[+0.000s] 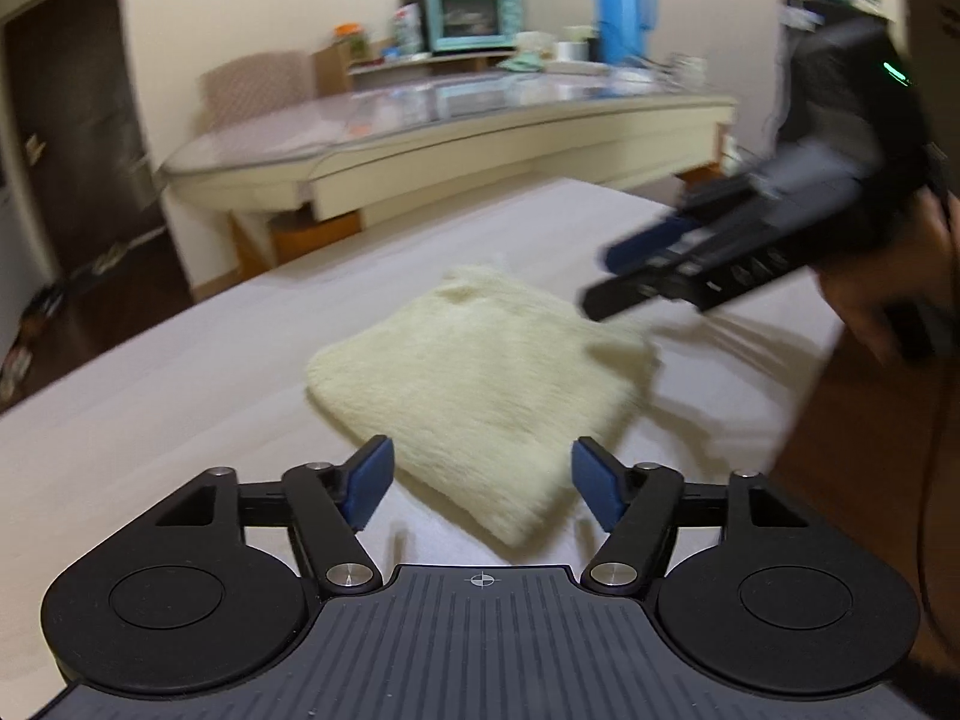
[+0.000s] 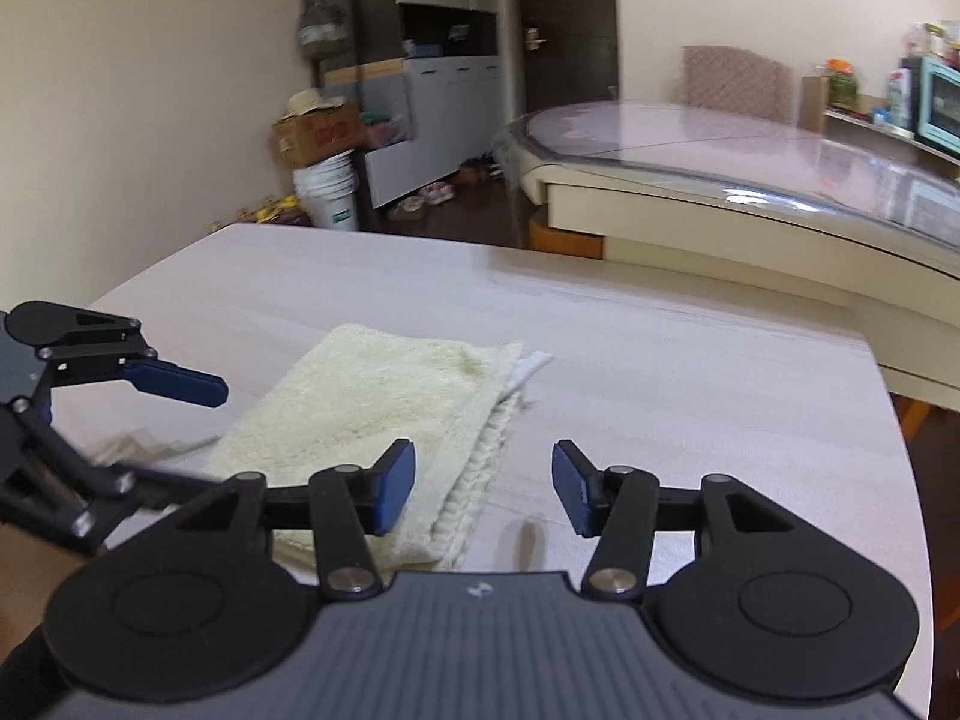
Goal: Fold towel
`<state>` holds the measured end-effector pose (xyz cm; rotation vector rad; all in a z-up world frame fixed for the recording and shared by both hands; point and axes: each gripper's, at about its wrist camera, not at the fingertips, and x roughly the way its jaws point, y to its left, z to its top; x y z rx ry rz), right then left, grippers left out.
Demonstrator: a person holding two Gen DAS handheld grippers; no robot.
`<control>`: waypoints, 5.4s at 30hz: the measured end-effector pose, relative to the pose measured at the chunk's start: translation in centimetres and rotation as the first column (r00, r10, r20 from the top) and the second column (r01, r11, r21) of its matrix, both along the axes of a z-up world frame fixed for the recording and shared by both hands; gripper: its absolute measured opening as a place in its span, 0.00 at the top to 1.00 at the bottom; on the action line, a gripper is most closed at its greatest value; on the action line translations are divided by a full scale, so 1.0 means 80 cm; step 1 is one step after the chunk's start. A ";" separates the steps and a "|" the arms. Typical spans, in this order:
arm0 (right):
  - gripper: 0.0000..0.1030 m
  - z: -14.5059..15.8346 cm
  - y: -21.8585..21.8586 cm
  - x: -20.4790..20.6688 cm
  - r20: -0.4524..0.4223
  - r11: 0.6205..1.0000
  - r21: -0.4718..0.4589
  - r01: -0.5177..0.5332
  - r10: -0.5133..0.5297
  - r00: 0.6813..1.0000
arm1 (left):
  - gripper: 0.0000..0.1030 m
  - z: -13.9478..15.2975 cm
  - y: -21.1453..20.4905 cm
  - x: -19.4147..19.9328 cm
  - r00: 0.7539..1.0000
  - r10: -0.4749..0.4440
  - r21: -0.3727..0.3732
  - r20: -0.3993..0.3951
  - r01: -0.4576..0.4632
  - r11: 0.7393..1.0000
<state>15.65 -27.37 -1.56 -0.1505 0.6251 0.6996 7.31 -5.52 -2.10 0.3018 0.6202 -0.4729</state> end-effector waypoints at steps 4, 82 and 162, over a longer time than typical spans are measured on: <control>0.49 -0.003 0.009 -0.027 0.026 0.994 -0.071 -0.078 0.080 0.996 | 0.32 -0.008 -0.002 -0.005 1.000 -0.002 0.033 0.012 0.002 0.999; 0.37 -0.011 0.078 0.016 0.045 0.992 -0.112 0.054 -0.050 0.998 | 0.10 -0.011 0.103 0.070 0.933 0.356 -0.079 -0.047 -0.359 0.930; 0.00 0.035 0.045 -0.172 -0.086 0.961 0.075 0.267 -0.260 0.962 | 0.00 0.025 0.068 -0.096 0.853 0.513 -0.137 -0.090 -0.521 0.842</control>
